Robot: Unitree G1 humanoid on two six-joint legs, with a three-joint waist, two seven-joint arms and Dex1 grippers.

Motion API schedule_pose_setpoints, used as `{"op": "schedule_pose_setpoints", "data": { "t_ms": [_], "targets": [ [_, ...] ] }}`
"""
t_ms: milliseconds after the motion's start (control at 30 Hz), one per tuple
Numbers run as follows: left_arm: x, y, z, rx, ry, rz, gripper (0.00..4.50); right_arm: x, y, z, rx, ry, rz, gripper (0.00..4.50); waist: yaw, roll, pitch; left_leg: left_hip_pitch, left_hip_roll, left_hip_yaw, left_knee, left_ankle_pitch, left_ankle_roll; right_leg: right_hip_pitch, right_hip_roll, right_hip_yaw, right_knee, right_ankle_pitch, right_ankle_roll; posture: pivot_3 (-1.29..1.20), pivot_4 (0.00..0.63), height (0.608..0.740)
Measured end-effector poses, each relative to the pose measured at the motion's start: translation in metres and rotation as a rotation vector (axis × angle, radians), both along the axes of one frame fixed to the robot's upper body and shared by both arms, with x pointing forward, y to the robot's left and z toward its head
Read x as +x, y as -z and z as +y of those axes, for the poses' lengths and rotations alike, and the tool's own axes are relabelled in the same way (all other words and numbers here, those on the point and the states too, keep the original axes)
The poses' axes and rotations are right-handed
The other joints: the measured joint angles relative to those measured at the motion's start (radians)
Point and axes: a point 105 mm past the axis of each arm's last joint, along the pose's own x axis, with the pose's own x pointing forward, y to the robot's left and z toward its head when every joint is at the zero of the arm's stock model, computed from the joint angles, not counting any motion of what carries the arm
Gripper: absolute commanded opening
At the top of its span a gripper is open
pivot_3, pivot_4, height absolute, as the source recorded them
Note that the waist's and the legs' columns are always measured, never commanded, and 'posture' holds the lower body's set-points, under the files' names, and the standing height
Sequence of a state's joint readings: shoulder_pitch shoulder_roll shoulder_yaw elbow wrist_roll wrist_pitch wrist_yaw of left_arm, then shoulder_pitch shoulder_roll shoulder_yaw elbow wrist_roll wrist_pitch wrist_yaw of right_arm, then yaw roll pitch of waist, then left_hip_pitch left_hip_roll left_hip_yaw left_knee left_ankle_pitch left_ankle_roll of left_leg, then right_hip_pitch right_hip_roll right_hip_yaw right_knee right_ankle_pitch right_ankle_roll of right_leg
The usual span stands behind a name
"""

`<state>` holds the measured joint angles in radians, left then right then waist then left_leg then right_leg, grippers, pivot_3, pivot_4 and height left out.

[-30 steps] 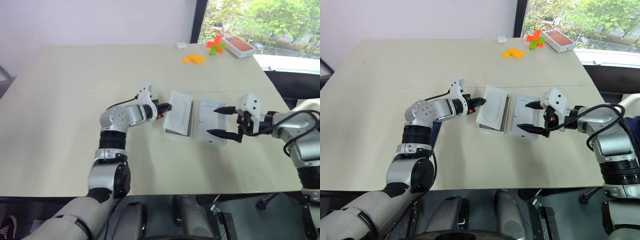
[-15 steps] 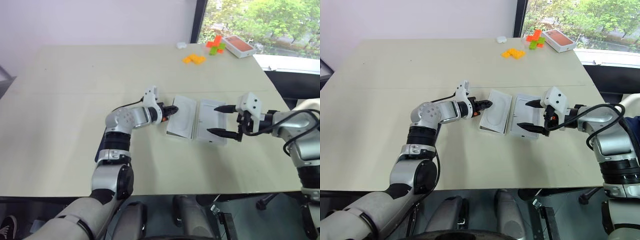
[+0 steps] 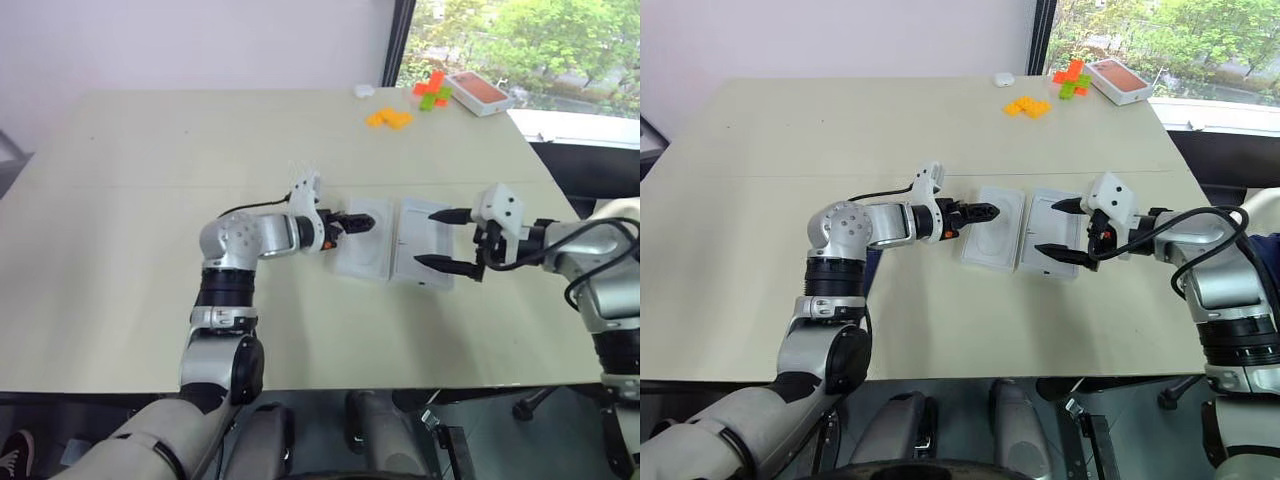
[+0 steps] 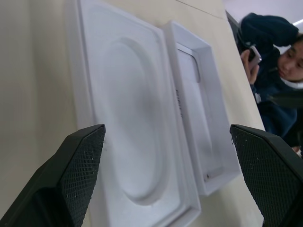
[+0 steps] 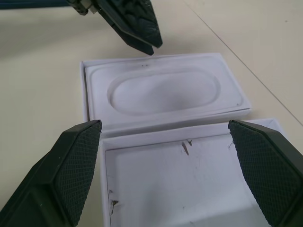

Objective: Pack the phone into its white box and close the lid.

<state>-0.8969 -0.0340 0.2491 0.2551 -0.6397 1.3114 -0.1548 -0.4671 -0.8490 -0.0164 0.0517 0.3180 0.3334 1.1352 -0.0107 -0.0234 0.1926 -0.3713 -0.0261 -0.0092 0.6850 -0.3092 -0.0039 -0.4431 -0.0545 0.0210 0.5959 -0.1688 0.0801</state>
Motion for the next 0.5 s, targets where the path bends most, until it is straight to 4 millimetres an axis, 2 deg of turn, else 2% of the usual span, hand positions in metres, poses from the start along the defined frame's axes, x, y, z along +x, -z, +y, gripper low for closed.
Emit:
{"op": "schedule_pose_setpoints", "data": {
  "t_ms": [167, 267, 333, 367, 500],
  "targets": [
    [-0.005, -0.006, 0.006, 0.053, 0.025, -0.062, 4.43, 0.002, -0.001, 0.001, 0.008, -0.002, -0.01, 4.5, -0.003, 0.0, 0.0, 0.0, 0.0, 0.0, 0.0, 0.0, 0.0, 0.0, 0.0, 0.0, 0.0, 0.0, 0.0, 0.0, 0.15, 0.74],
    [-0.004, 0.005, 0.019, 0.123, 0.006, -0.108, 4.43, 0.004, -0.002, 0.003, 0.018, 0.001, -0.019, 4.5, -0.004, 0.0, 0.0, 0.001, 0.001, 0.0, 0.0, 0.0, -0.001, 0.0, 0.001, 0.001, 0.001, 0.0, 0.0, 0.0, 0.15, 0.74],
    [0.001, 0.006, 0.033, 0.155, -0.03, -0.19, 4.43, 0.007, -0.005, 0.006, 0.032, 0.005, -0.034, 4.5, -0.003, 0.0, 0.0, 0.0, 0.002, 0.0, 0.0, 0.001, -0.001, -0.001, 0.002, 0.001, 0.001, 0.0, 0.0, 0.0, 0.15, 0.74],
    [0.004, 0.002, 0.038, 0.167, -0.042, -0.236, 4.43, 0.008, -0.006, 0.006, 0.036, 0.009, -0.039, 4.5, -0.001, 0.0, 0.0, 0.0, 0.002, 0.0, 0.0, 0.001, -0.002, -0.001, 0.002, 0.001, 0.0, 0.0, 0.0, 0.0, 0.15, 0.74],
    [0.007, -0.042, 0.073, 0.171, -0.079, -0.597, 4.43, 0.019, -0.013, 0.012, 0.029, 0.051, -0.086, 4.5, -0.004, 0.0, 0.0, 0.0, 0.003, 0.001, -0.001, 0.001, -0.002, -0.002, 0.003, 0.002, 0.0, 0.001, -0.002, 0.0, 0.15, 0.74]
  ]
}}
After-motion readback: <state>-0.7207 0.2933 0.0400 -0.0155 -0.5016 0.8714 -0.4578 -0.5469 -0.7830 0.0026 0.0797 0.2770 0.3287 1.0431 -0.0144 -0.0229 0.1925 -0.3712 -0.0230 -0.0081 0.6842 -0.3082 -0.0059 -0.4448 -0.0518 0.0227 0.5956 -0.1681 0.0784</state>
